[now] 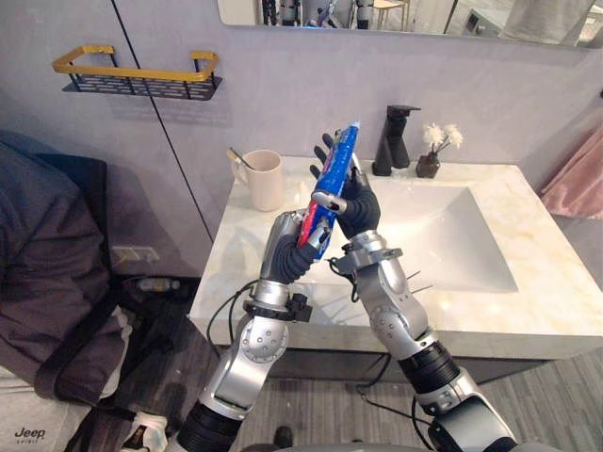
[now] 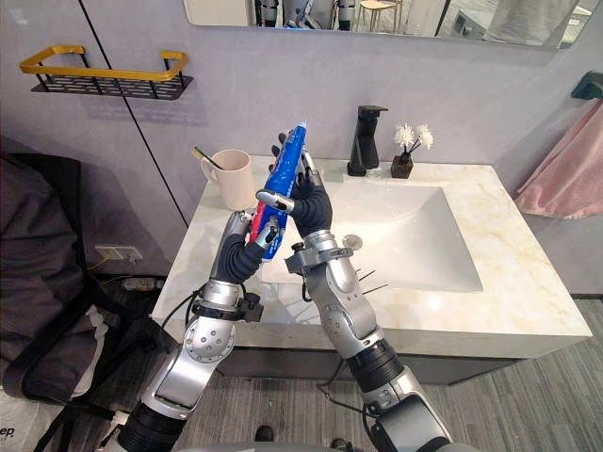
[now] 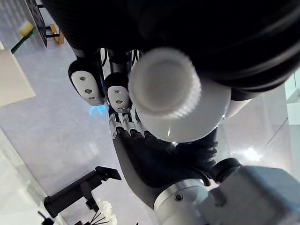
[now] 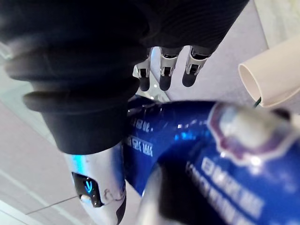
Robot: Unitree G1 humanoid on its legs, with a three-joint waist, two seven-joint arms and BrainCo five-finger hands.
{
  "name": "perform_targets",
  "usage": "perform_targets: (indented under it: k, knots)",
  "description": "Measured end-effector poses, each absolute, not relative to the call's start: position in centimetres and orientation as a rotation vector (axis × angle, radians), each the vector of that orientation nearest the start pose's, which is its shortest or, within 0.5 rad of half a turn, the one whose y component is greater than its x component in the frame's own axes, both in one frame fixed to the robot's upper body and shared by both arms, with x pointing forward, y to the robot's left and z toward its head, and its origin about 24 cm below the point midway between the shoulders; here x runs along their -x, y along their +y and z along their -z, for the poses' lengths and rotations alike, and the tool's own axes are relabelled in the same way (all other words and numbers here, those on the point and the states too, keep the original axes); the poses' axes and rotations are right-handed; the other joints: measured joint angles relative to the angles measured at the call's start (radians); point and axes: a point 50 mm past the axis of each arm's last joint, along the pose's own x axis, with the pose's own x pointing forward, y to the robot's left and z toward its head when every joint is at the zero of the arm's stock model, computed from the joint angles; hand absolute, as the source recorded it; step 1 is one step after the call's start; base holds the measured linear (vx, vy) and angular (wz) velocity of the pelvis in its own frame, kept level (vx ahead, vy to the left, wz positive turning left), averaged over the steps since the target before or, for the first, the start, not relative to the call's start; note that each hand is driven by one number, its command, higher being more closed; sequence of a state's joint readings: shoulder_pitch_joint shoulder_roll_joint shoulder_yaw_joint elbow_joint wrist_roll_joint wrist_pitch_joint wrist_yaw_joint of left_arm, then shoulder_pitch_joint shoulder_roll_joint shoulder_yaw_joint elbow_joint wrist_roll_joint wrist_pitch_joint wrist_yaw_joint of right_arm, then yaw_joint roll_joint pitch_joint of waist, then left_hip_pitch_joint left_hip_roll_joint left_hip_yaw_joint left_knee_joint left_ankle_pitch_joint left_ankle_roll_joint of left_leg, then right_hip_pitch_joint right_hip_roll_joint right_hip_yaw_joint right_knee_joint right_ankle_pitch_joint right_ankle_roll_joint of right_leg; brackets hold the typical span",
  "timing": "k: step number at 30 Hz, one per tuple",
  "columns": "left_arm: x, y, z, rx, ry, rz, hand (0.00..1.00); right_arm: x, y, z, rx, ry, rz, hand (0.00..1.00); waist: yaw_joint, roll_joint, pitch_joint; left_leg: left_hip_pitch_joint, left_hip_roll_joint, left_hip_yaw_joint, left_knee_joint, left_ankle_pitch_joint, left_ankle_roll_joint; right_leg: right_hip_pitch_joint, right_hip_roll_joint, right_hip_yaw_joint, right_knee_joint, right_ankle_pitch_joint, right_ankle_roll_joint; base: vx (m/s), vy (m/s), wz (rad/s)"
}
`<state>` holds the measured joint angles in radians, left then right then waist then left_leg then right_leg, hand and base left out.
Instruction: Organize washtable
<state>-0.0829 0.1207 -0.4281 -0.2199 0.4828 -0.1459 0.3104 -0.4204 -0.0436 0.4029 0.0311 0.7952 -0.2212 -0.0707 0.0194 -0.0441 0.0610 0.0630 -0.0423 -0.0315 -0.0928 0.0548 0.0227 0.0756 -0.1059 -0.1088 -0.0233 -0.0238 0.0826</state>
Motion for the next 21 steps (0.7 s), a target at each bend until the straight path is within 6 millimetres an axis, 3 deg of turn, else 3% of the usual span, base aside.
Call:
perform_targets:
  k: [2,3,9,21]
  knots:
    - [-23.6,6.5,-11.7,-0.448,-0.580,0.138,1.00,-29.3,-4.4,-14.9,-0.772,-0.298,-0.490,0.00,-0.002,0.000,0.000,0.000,0.000,0.003,0.000,0.000,0.000,-0.002,0.000,0.002,0.001,0.000,0.000,-0.03,-0.017,-0.04]
    - [-23.6,6.5,-11.7,-0.450,-0.577,0.140,1.00,-29.3,-4.4,-14.9,-0.783,-0.291,-0.492,1.00,-0.003,0.000,0.000,0.000,0.000,0.004,0.000,0.000,0.000,-0.003,0.000,0.003,0.001,0.000,0.000,-0.03,-0.016,-0.05]
    - [-23.8,6.5,-10.7,-0.494,-0.549,0.170,1.00,-29.4,-4.0,-14.0,-0.880,-0.216,-0.518,1.00,-0.003,-0.001,-0.001,-0.007,0.002,0.007,0.000,0.000,0.000,-0.011,0.001,0.006,0.001,0.003,0.001,-0.01,-0.006,-0.01]
    - [-23.6,7.7,-9.7,-0.575,-0.537,0.202,1.00,-29.1,-3.9,-13.4,-0.862,-0.180,-0.604,1.00,-0.003,-0.003,-0.002,-0.009,0.002,0.012,0.000,0.000,0.000,-0.016,0.001,0.015,0.002,0.004,0.003,0.00,-0.002,-0.01]
